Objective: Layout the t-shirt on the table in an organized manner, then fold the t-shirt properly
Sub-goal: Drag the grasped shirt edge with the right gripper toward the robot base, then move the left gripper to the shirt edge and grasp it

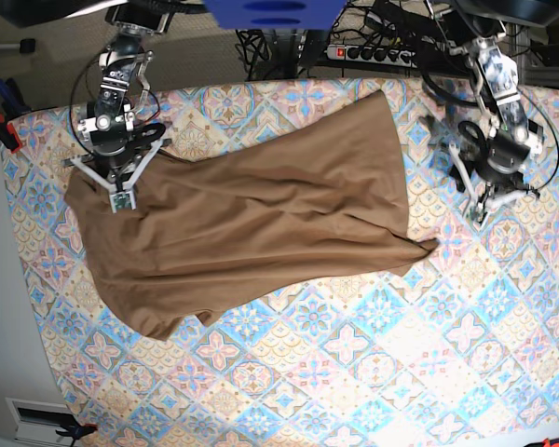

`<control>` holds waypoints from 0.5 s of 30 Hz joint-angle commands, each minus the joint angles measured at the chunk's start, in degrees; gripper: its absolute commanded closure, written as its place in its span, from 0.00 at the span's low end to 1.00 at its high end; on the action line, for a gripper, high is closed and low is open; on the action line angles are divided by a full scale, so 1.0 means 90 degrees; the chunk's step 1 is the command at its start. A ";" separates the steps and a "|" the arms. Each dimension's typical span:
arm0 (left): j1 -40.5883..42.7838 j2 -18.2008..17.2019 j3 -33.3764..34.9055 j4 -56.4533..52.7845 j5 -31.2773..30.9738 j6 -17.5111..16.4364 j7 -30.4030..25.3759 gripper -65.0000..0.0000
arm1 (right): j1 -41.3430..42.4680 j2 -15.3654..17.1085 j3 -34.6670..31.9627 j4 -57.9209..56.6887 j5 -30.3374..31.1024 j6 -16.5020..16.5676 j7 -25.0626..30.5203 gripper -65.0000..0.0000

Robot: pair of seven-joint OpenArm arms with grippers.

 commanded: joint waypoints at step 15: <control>0.0880 0.0537 -0.0053 0.0271 -0.1976 0.0030 0.1677 0.56 | 0.0024 -0.0002 -0.0409 0.0093 0.0055 0.0038 0.0020 1.00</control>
